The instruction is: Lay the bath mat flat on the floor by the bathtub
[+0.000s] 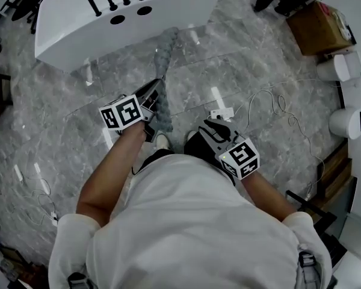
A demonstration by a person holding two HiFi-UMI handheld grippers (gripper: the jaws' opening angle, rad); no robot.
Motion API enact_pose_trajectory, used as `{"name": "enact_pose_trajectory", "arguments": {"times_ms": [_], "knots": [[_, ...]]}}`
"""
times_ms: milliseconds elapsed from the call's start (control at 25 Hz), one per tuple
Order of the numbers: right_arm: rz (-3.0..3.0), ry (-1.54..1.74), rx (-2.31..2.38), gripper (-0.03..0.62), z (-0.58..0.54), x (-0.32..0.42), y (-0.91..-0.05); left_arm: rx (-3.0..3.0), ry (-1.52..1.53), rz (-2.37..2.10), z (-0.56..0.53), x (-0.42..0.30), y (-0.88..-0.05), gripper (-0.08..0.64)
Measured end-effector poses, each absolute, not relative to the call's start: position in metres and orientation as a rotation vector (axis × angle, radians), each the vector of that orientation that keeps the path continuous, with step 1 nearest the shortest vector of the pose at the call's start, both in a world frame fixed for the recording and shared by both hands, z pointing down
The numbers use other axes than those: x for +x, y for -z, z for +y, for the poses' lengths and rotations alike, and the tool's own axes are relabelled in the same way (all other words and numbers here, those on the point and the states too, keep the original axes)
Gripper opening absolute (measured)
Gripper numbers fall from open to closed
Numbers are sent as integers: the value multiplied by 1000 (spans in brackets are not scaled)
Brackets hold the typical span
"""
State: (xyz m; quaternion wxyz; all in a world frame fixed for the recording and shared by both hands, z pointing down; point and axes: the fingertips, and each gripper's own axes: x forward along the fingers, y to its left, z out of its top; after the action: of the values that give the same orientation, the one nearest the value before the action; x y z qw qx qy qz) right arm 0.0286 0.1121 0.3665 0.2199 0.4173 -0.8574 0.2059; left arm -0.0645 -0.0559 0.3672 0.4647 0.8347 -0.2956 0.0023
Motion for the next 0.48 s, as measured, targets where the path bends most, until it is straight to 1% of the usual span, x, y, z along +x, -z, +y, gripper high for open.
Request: {"name": "enact_pose_trajectory", "arguments": {"times_ms": [240,480], "knots": [[-2377,-642,1146,97,52,61,-383,2038,-34,-778,-145,-24,-389,51],[-2432,-667,1029,94,-41,97,-408,1979,-55,-839,-236,35,-419,50]]}}
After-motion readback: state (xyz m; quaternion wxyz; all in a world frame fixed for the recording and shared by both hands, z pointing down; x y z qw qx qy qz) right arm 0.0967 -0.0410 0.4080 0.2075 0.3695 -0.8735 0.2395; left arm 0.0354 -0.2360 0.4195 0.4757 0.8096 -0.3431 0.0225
